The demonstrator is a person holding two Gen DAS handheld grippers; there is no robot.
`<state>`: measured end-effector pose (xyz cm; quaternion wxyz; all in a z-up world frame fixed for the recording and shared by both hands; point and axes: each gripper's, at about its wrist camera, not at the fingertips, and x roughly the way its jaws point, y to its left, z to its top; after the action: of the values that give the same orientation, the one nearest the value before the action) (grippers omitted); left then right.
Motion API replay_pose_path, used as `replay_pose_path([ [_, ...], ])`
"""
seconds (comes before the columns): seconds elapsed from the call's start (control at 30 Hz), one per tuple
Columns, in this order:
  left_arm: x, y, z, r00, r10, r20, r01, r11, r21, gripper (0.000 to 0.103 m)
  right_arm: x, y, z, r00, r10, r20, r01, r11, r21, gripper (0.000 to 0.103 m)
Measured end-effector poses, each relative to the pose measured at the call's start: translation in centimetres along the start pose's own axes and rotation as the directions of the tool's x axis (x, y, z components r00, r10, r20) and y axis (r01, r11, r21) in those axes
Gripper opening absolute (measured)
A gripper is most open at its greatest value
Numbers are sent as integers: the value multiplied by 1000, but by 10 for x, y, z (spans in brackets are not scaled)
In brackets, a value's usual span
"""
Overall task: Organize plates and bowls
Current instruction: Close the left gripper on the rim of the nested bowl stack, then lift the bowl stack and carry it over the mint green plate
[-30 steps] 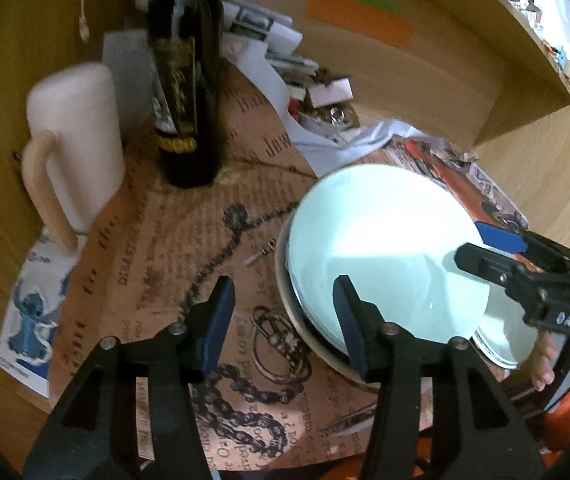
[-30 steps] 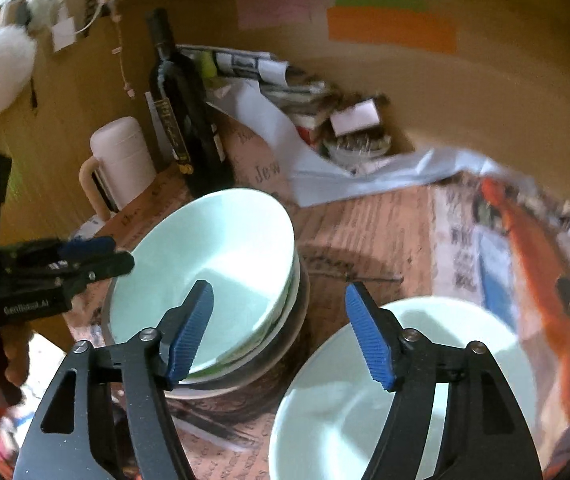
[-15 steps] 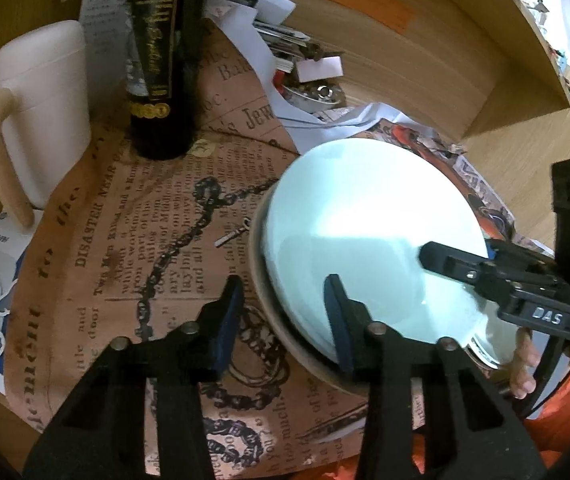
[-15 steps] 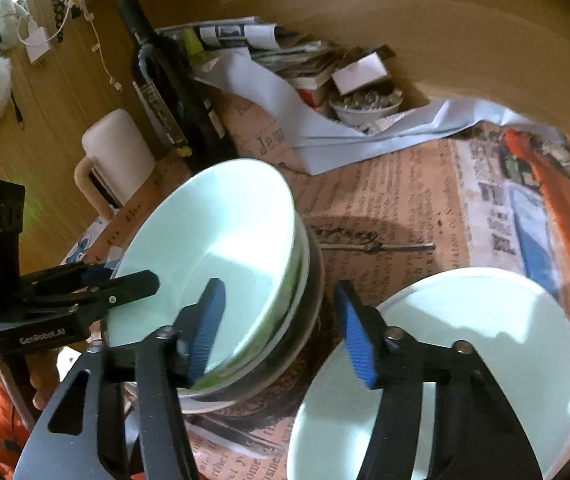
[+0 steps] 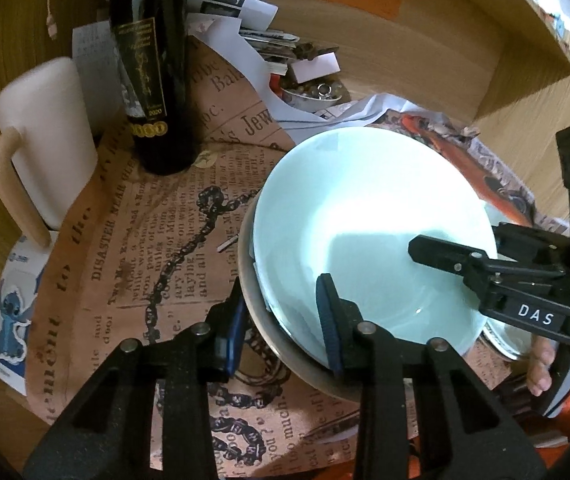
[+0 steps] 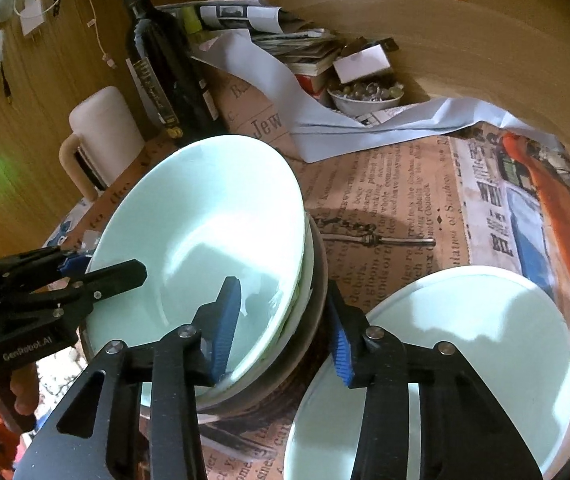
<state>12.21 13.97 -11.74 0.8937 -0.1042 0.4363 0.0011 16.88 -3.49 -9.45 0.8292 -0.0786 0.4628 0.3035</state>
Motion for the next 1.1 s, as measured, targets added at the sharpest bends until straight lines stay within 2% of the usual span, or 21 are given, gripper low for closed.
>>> replay_pose_path([
  [0.37, 0, 2, 2, 1000, -23, -12, 23, 999, -26, 33, -8, -3, 4, 999, -5, 39, 4, 999, 37, 31],
  [0.83, -19, -9, 13, 997, -9, 81, 10, 1000, -8, 33, -27, -5, 6, 996, -8, 90, 5, 999, 33, 30],
  [1.1, -32, -20, 18, 991, -32, 131, 30, 999, 14, 33, -47, -9, 5, 991, -19, 135, 13, 999, 45, 30],
])
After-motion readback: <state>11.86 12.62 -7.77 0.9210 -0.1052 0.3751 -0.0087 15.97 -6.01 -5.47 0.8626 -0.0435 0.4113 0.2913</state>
